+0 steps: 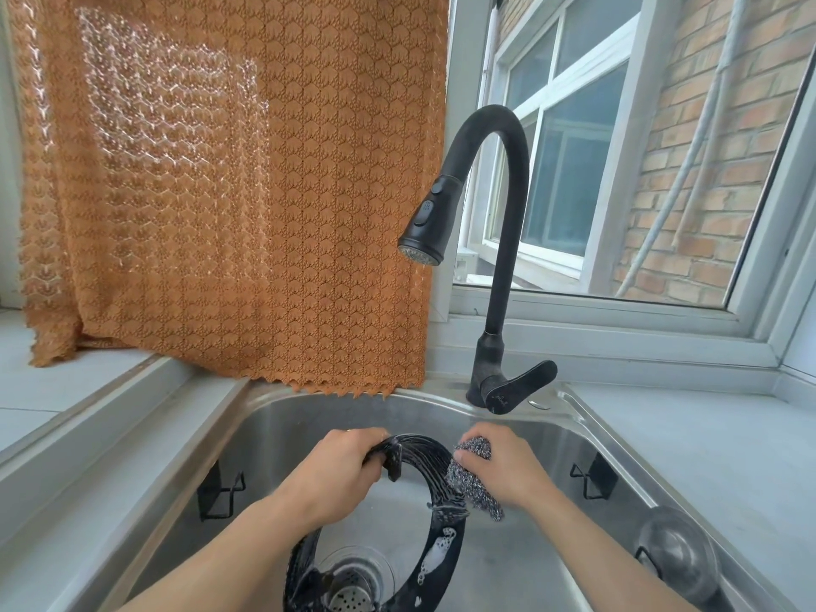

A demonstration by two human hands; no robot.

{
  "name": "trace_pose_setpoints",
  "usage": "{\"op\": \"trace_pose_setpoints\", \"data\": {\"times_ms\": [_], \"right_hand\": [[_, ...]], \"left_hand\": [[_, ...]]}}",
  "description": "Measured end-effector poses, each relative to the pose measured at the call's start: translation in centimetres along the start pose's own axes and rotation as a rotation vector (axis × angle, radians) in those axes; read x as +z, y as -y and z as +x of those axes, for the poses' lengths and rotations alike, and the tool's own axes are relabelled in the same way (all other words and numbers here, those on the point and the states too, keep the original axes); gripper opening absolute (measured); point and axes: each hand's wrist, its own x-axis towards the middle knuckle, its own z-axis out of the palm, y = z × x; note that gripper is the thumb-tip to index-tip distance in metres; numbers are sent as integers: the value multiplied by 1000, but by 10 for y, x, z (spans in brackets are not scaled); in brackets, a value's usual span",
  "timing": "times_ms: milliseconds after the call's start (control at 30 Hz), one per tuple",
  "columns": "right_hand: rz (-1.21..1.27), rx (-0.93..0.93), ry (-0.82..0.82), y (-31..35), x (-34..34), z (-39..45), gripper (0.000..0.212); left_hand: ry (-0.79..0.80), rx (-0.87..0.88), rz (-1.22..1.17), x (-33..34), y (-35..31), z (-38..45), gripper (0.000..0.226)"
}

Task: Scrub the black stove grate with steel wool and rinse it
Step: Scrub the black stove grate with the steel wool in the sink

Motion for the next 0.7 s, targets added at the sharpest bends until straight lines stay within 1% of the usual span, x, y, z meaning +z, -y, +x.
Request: {"op": "trace_pose_setpoints", "data": {"times_ms": [133,233,400,500,700], "right_hand": [[-61,95,92,-11,6,1,31],[-112,131,161,-14,7,0,37],[-128,125,174,-14,6,-1,35],[-82,108,110,-11,4,-1,32],[156,-1,-133,15,-9,-7,32]], "left_hand": [[2,-8,-4,-1,-1,0,23],[3,-6,-4,0,0,0,22],[2,2,3,0,-1,1,23],[-2,-5,0,0,-1,1,23],[-15,12,13,1,-4,0,24]]}}
